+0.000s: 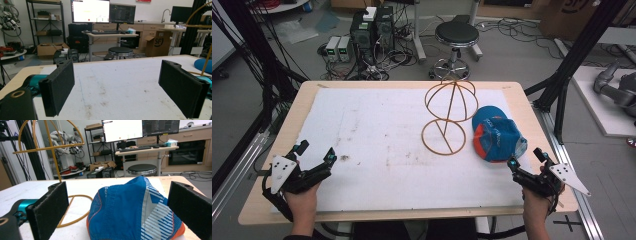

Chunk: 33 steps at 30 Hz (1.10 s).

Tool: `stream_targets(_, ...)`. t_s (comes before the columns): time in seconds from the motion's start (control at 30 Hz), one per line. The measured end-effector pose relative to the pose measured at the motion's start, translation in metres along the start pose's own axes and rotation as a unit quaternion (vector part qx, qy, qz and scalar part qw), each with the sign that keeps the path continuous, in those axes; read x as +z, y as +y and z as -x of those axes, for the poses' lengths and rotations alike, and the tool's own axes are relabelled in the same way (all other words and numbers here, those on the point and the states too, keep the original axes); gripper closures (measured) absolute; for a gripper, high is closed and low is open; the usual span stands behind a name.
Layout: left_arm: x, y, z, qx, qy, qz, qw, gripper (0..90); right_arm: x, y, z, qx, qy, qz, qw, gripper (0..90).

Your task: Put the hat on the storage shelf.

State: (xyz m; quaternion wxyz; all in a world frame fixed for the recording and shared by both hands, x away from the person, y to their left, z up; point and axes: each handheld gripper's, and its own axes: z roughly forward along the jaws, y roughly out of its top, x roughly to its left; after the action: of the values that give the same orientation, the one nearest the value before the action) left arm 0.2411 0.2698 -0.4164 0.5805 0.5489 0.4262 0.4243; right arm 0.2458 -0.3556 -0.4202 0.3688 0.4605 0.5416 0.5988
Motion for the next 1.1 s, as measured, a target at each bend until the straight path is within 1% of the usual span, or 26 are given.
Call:
stream_targets(0.03, 0.000, 0.000, 0.000, 0.000, 0.000, 0.000, 1.0000, 13.8, 0.000, 0.000, -0.001, 0.004, -0.001, -0.002, 1.0000, 3.3)
stream_targets(0.07, 0.000, 0.000, 0.000, 0.001, 0.000, 0.000, 1.0000, 13.8, 0.001, 0.000, 0.000, 0.001, -0.002, -0.001, 1.0000, 3.3)
stream_targets(0.17, 0.000, 0.000, 0.000, 0.000, 0.000, 0.000, 1.0000, 13.8, 0.003, 0.001, 0.000, 0.003, -0.004, -0.001, 1.0000, 3.3)
stream_targets(0.27, 0.001, -0.001, 0.000, -0.001, 0.001, -0.002, 1.0000, 13.8, 0.004, 0.003, -0.002, 0.011, -0.007, -0.003, 0.9999, 3.3)
stream_targets(0.53, 0.001, -0.001, 0.001, 0.001, -0.001, -0.003, 1.0000, 13.8, 0.011, 0.009, -0.006, 0.006, -0.002, -0.005, 1.0000, 3.2)
stream_targets(0.57, 0.001, -0.001, 0.001, 0.001, 0.000, -0.002, 1.0000, 13.8, 0.013, 0.010, -0.006, 0.003, -0.002, -0.001, 1.0000, 3.2)
stream_targets(0.67, 0.001, -0.001, 0.001, -0.001, 0.000, -0.002, 1.0000, 13.8, 0.016, 0.012, -0.007, -0.005, -0.002, -0.003, 1.0000, 3.1)
stream_targets(0.83, 0.001, -0.002, 0.000, -0.004, 0.003, -0.002, 1.0000, 13.8, 0.025, 0.010, -0.004, -0.006, -0.014, -0.002, 0.9999, 1.9)
stream_targets(0.9, 0.001, -0.002, 0.000, -0.005, 0.003, -0.003, 1.0000, 13.8, 0.030, 0.009, -0.002, -0.003, -0.018, -0.006, 0.9998, 1.9)
stream_targets(0.97, 0.001, -0.002, -0.001, -0.005, 0.004, -0.003, 1.0000, 13.8, 0.036, 0.009, -0.001, -0.007, -0.025, -0.010, 0.9996, 1.9)
stream_targets(1.03, 0.001, -0.002, -0.001, -0.005, 0.004, -0.004, 1.0000, 13.8, 0.038, 0.009, -0.001, -0.010, -0.027, -0.013, 0.9995, 1.9)
stream_targets(1.07, 0.001, -0.002, -0.001, -0.006, 0.004, -0.004, 1.0000, 13.8, 0.043, 0.008, -0.002, -0.016, -0.041, -0.021, 0.9988, 2.0)
stream_targets(1.1, 0.001, -0.002, -0.001, -0.006, 0.004, -0.004, 1.0000, 13.8, 0.043, 0.008, -0.002, -0.016, -0.041, -0.021, 0.9988, 2.0)
